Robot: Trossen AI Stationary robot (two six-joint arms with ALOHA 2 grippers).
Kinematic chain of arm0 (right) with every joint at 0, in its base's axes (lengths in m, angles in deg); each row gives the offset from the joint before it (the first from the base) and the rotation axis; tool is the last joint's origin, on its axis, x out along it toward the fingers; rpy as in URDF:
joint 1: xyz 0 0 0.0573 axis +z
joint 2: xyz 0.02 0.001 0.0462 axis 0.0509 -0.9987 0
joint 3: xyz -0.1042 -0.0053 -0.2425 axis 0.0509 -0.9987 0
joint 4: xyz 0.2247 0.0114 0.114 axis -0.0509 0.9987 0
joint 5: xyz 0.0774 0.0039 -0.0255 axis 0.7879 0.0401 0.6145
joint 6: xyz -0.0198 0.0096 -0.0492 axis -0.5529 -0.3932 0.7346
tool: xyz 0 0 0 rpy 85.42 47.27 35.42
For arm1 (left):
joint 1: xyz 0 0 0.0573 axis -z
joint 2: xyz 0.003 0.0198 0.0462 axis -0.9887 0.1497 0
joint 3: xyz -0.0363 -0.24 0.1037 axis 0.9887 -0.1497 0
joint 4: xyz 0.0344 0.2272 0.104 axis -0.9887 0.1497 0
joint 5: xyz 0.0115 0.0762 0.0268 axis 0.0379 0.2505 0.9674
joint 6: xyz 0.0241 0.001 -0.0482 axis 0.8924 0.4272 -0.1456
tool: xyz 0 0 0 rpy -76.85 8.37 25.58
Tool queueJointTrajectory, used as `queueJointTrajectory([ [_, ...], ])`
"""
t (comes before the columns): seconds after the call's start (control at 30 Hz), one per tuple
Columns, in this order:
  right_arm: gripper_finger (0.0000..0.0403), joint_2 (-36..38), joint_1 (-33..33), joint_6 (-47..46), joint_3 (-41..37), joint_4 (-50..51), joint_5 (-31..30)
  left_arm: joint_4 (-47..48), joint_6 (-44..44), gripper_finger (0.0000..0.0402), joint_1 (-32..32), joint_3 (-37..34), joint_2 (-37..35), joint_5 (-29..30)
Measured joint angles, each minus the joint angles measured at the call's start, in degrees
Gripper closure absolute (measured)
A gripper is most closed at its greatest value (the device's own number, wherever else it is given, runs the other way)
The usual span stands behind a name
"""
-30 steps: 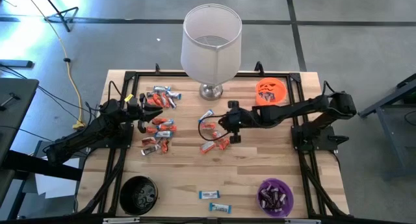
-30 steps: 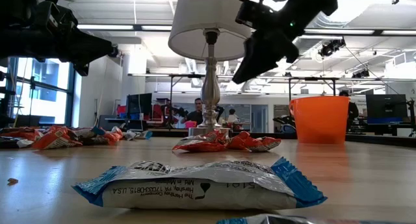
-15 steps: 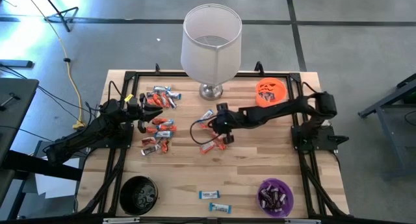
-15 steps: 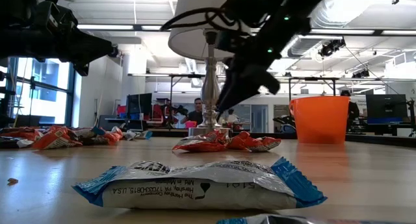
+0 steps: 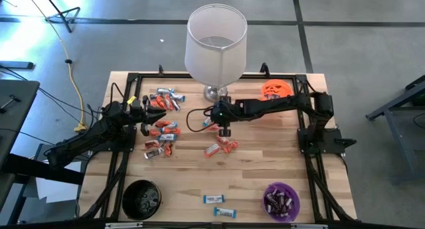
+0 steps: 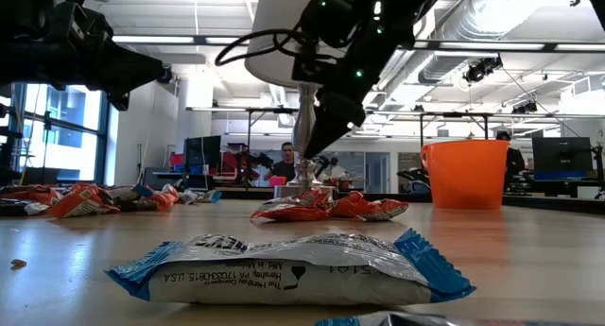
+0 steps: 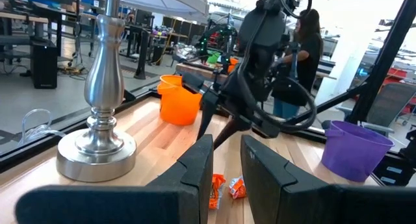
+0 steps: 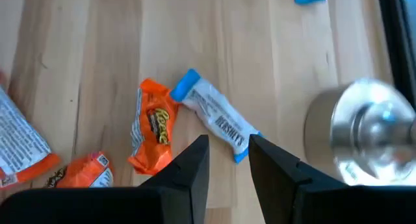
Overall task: Sort candy
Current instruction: Put the white chocolate bar into the orange bucket
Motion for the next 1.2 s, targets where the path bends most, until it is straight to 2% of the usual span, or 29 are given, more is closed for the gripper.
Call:
queueJointTrajectory([
  [0.13, 0.0292, 0.00, 0.19, 2.59, 1.08, -0.50, 0.37, -0.02, 0.00, 0.0337, 0.01, 0.01, 0.00, -0.01],
  [0.3, 0.0257, 0.02, 0.16, 2.61, 0.15, -0.86, 2.68, -0.02, 0.00, 0.0337, 0.00, 0.01, -0.01, 0.00],
  [0.5, 0.0219, -0.85, -0.25, 9.18, -1.18, -3.55, 0.70, 0.00, -0.01, 0.0337, 0.01, 0.00, 0.00, 0.00],
  [0.8, 0.0219, -8.98, -2.00, 15.56, -1.29, -7.65, 0.07, -0.02, 0.00, 0.0337, 0.00, 0.02, 0.00, -0.02],
  [1.2, 0.0220, -9.55, -2.33, 21.07, -1.29, -11.38, -0.53, -0.02, -0.02, 0.0337, 0.02, 0.02, 0.00, -0.01],
])
